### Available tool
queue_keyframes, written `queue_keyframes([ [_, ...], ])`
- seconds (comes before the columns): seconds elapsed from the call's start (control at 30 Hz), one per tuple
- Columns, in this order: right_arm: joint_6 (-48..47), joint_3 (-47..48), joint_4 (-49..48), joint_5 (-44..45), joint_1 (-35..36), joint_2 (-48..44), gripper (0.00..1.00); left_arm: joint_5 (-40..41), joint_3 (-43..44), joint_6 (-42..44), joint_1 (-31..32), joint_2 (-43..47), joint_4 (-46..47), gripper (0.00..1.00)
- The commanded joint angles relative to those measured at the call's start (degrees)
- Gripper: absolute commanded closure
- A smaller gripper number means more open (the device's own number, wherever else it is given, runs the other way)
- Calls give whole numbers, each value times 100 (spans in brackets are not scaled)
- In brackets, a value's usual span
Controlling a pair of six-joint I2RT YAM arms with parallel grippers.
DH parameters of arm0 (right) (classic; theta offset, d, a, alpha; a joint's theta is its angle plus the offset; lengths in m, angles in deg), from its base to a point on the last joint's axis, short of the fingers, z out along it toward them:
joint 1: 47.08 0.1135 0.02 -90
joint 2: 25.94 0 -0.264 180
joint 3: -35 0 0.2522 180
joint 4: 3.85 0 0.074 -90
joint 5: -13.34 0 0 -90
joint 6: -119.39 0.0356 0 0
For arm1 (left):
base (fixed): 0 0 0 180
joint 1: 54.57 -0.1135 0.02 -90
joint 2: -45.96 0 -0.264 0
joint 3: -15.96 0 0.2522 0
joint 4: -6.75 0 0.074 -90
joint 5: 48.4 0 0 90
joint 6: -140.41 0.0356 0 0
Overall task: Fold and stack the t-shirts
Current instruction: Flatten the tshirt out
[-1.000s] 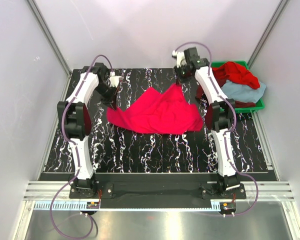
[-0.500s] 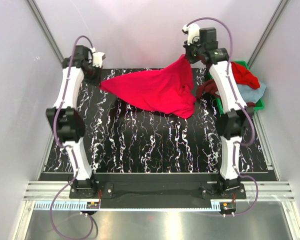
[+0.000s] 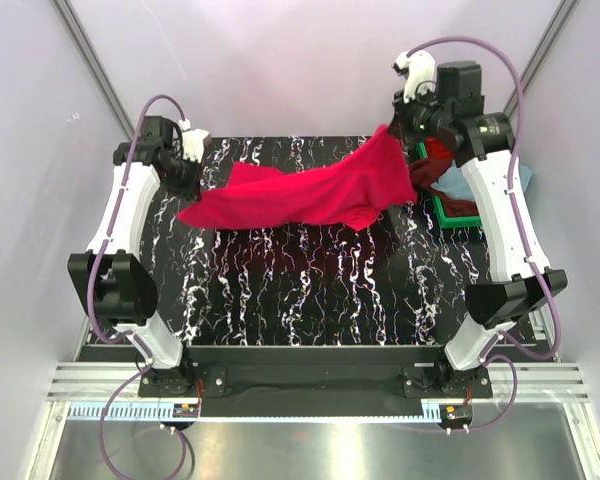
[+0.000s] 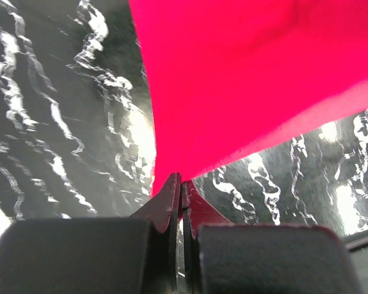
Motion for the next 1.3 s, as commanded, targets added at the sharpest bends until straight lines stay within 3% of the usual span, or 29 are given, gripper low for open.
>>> queue_keyframes([
  [0.0,161,-479,-743,405,13,-55,100,433,854,-109,-21,-73,764,100],
  [0.17,126,-357,-1615,1048,4,349,100,944,2550,-47,-30,-776,1072,100],
  [0.27,12,246,-1985,1276,4,814,100,900,3357,136,-21,-1277,1152,100],
  [0.43,-24,1259,-2178,1724,-22,1492,100,996,3757,427,14,-1314,1405,100],
  [0.6,20,1454,-2302,1857,-13,1308,100,1155,3213,664,14,-559,1837,100],
  [0.83,-331,365,-2355,1997,-5,-218,100,1401,2036,946,14,803,2356,100],
  [1.17,-129,-770,-1310,2278,-31,-2558,100,1146,49,717,5,3475,2496,100],
  [1.27,-86,-762,-1212,2322,-390,-3068,100,1146,-225,813,128,4038,2567,100],
])
